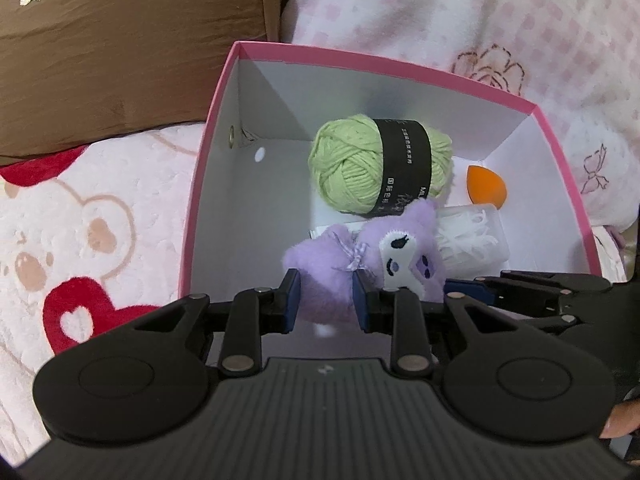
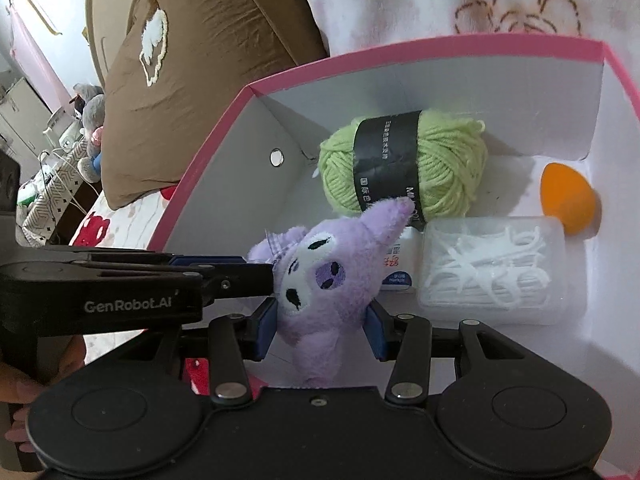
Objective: Organize objects
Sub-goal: 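Lower the plush toy into the pink box and open the left gripper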
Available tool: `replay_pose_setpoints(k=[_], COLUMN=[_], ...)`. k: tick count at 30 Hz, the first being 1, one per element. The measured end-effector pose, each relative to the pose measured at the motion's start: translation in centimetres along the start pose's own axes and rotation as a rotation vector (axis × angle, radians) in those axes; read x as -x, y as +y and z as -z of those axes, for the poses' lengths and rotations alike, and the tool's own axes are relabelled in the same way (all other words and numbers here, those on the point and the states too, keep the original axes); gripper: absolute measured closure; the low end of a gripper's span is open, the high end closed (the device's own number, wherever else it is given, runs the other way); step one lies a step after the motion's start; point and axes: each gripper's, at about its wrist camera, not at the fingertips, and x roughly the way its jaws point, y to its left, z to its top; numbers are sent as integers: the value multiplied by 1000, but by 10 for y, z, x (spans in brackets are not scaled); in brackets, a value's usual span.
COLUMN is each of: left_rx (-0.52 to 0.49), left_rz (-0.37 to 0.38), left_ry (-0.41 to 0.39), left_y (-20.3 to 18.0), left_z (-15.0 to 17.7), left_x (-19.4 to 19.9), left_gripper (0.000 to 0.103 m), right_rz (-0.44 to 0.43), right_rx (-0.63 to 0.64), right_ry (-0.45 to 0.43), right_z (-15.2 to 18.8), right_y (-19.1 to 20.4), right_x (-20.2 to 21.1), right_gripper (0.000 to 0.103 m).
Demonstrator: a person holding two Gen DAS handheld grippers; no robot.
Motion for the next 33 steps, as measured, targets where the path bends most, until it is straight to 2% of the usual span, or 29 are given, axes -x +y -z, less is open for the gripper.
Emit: replay_pose_setpoints(k=[6,13,18,20,23,33], left_rx=[-29,-6,10,13,19,25], left_rz=[10,17,27,20,6,-24], left_ry=[-10,-19,-22,-22,-25,-35], left_y=[-1,4,7,5,6,3], left_z=[0,-3,-3,-2,-3,-3], left_x=[2,6,8,11,18,50], left_gripper=[78,79,80,79,79,78], right_rz=[6,7,15,50,104,124], right_rx=[-13,6,-31,-26,3,75], right_ry=[28,80,109,99,63,-23], right_z=[0,-8,-10,-8,-7,-3], right_y=[-3,9,17,20,25,37], right_x=[-7,-22,-31,-26,-14,32], right_gripper=[52,52,52,51,43,41])
